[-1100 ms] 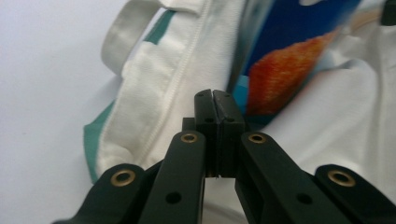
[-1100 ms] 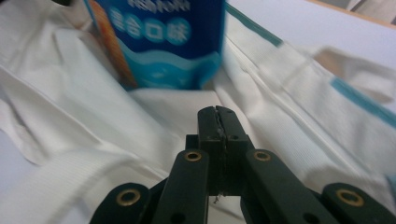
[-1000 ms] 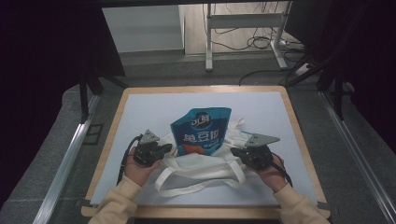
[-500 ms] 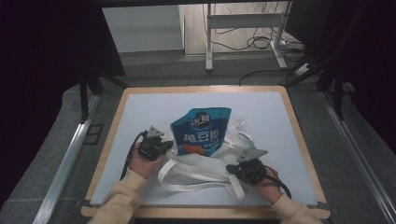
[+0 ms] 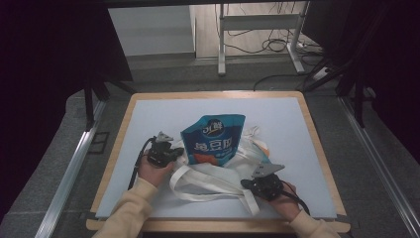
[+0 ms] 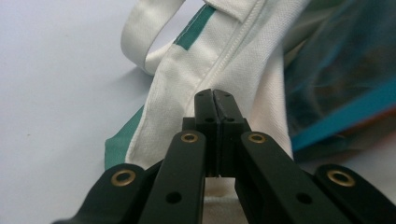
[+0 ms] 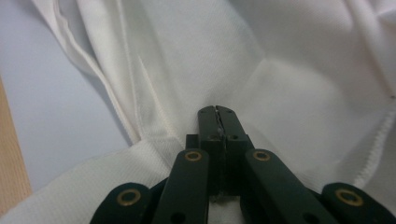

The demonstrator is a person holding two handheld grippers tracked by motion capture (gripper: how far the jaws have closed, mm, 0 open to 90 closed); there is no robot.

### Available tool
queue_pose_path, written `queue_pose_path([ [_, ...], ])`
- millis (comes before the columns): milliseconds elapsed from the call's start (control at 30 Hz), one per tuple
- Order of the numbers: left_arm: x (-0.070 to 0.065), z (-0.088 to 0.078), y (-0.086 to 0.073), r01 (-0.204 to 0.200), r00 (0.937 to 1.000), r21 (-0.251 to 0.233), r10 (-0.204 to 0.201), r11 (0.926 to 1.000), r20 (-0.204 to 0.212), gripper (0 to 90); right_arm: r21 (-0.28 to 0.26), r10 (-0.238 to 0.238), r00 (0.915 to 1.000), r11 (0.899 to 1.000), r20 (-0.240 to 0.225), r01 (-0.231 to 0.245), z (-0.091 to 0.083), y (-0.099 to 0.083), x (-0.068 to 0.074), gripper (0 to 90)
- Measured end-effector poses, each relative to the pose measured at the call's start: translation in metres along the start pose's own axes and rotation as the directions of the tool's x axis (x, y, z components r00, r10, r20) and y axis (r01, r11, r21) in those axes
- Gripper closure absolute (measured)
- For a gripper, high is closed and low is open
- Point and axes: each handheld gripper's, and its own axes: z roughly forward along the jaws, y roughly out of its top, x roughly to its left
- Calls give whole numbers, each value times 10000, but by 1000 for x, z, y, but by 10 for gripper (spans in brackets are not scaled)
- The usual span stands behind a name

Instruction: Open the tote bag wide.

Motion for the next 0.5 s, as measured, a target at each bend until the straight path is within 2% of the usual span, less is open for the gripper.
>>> queue_pose_path([
  [33,-1,-4,-1,-33,10000,-85,33,10000,50,900,0,0,10000,10000,0,0,0,0,0,890],
  [133,-6,-18,-3,-136,9996,-358,145,9993,258,900,-538,127,9997,9985,226,-115,-11,11,-8,890],
  [167,-11,-27,-4,-281,9990,-514,299,9983,335,900,-659,164,9994,9977,299,-144,-14,14,-10,890],
  [200,-11,-27,-4,-281,9990,-514,299,9983,335,900,-659,164,9994,9977,299,-144,-14,14,-10,890],
  [333,-18,-49,-8,-435,9974,-922,486,9948,540,900,-1081,325,9981,9938,528,-267,-23,27,-21,890],
  [500,-26,-56,-8,-550,9951,-1100,636,9924,763,900,-1154,416,9972,9927,626,-342,-23,39,-30,890],
])
